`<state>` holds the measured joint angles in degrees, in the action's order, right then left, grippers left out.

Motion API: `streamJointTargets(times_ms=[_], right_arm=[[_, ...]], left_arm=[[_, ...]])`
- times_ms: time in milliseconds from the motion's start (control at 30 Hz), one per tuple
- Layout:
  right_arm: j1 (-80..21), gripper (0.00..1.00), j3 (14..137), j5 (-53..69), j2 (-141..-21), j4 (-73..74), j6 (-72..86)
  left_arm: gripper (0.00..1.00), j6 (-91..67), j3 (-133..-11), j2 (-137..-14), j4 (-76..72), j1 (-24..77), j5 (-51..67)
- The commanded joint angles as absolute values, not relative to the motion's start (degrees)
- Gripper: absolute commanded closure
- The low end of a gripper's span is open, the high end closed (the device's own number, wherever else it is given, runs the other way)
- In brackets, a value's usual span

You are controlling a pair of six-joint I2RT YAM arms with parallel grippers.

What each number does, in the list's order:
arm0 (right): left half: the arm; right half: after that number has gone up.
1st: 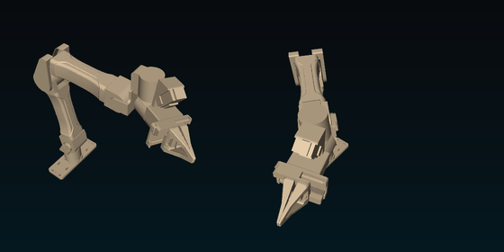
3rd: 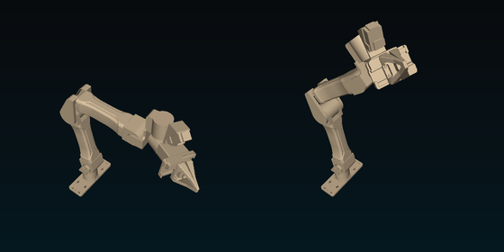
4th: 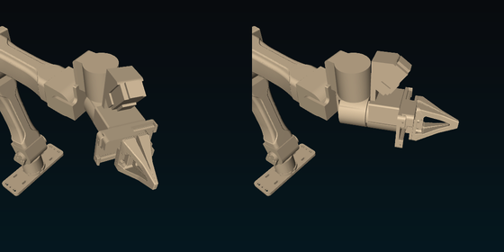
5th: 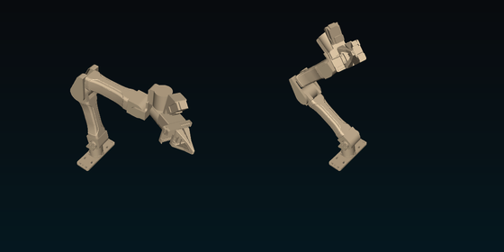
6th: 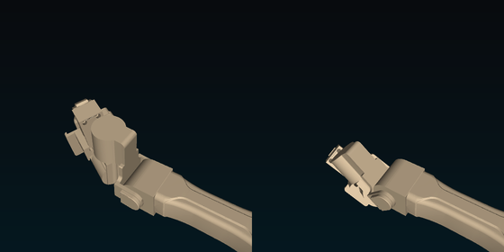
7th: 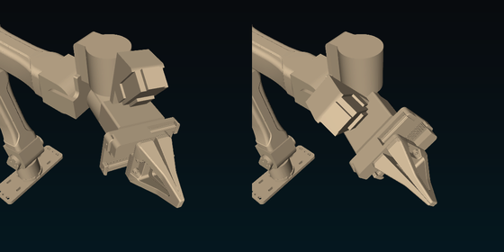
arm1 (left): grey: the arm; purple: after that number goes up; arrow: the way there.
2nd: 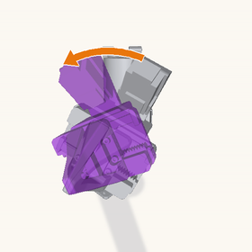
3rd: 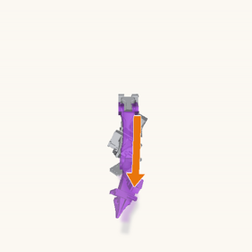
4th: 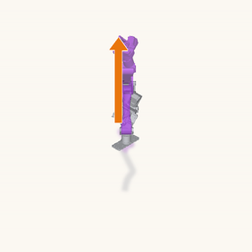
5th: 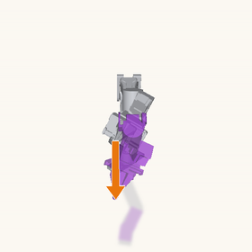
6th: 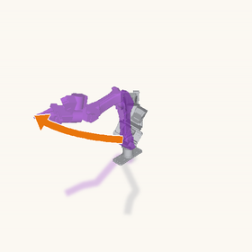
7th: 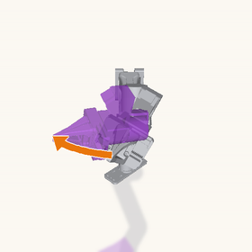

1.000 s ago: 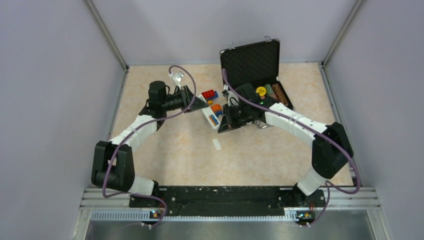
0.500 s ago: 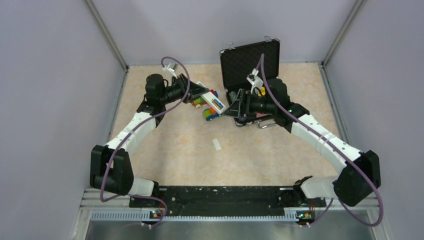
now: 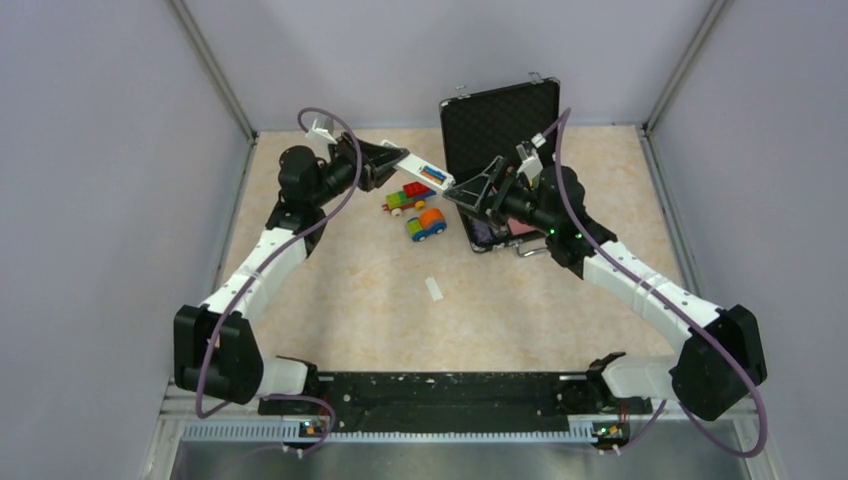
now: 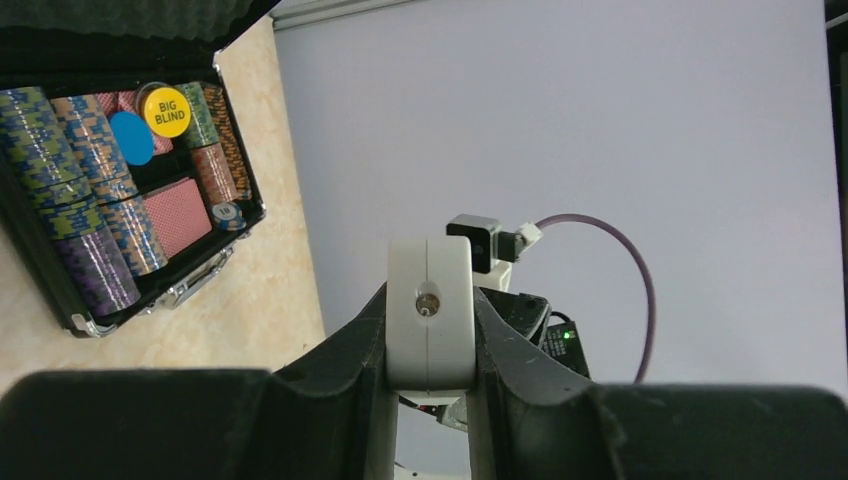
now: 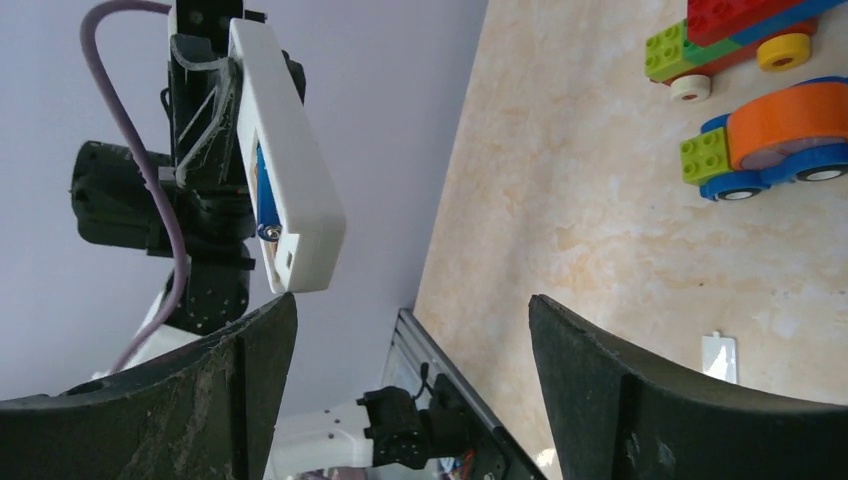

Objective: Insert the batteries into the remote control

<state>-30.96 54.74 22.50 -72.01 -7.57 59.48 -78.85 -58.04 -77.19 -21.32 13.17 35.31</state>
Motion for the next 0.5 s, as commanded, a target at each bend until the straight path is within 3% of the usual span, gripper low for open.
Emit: streamJointTargets(times_ms=[0, 300, 467], right_arm=[[-30.7, 0.16, 53.8, 18.9, -71.6, -20.7, 67.8], [-30.7, 0.17, 54.1, 19.5, -72.3, -27.1, 70.1], [-30.8, 0.29, 55.0, 21.8, -75.5, -30.3, 71.8]], left_arm=[[1.0, -83.8, -57.4, -74.2, -28.1, 13.2, 34.2], [1.0, -85.8, -56.0, -74.1, -29.3, 13.2, 33.8], [1.0, -86.7, -55.7, -73.9, -29.4, 13.2, 33.9]])
